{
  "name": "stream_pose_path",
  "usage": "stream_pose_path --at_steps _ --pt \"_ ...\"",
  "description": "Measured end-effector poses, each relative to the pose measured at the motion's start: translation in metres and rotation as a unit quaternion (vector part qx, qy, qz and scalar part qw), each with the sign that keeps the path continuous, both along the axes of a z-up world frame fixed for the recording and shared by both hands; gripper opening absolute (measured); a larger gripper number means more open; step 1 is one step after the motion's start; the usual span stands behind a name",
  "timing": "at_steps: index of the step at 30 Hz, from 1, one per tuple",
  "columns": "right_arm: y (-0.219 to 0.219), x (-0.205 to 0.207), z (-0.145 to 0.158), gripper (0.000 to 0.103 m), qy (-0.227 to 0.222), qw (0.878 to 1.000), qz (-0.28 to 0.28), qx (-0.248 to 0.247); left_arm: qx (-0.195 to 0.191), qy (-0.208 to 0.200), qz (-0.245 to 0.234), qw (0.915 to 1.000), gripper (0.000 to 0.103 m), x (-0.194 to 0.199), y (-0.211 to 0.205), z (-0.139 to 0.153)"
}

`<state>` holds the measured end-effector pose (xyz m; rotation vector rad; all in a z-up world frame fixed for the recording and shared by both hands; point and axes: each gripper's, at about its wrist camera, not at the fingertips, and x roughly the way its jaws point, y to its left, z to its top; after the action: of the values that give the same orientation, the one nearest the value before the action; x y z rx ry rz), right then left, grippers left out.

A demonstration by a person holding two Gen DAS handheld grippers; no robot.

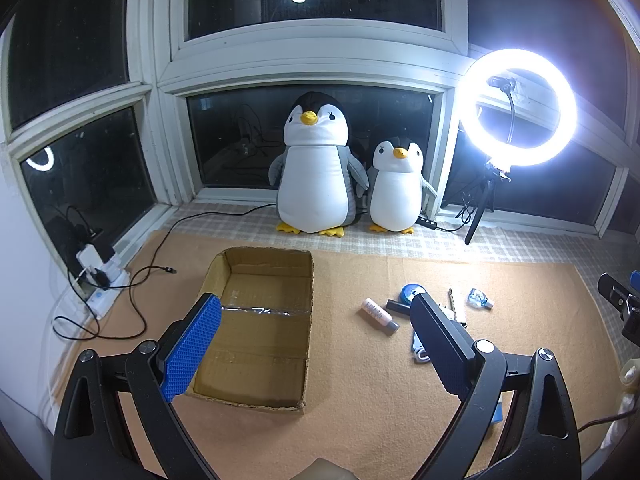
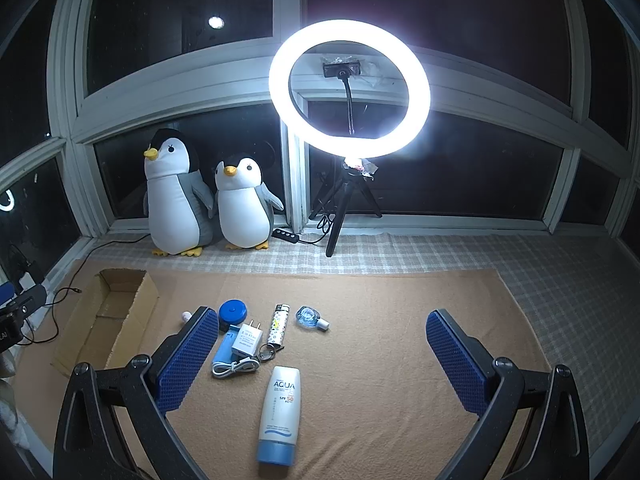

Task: Organize rigid objects

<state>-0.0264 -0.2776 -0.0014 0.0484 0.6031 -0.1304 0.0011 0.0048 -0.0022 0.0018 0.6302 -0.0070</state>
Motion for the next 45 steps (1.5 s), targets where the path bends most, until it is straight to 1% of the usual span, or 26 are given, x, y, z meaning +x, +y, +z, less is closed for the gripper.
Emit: stream_pose_path --at_steps 45 --pt "-0.0049 -0.0004 -0.0049 0.103 0.006 1.000 -0.004 -0.007 0.001 0.001 0.000 1.0000 0.096 -0.0003 0.0000 0.0002"
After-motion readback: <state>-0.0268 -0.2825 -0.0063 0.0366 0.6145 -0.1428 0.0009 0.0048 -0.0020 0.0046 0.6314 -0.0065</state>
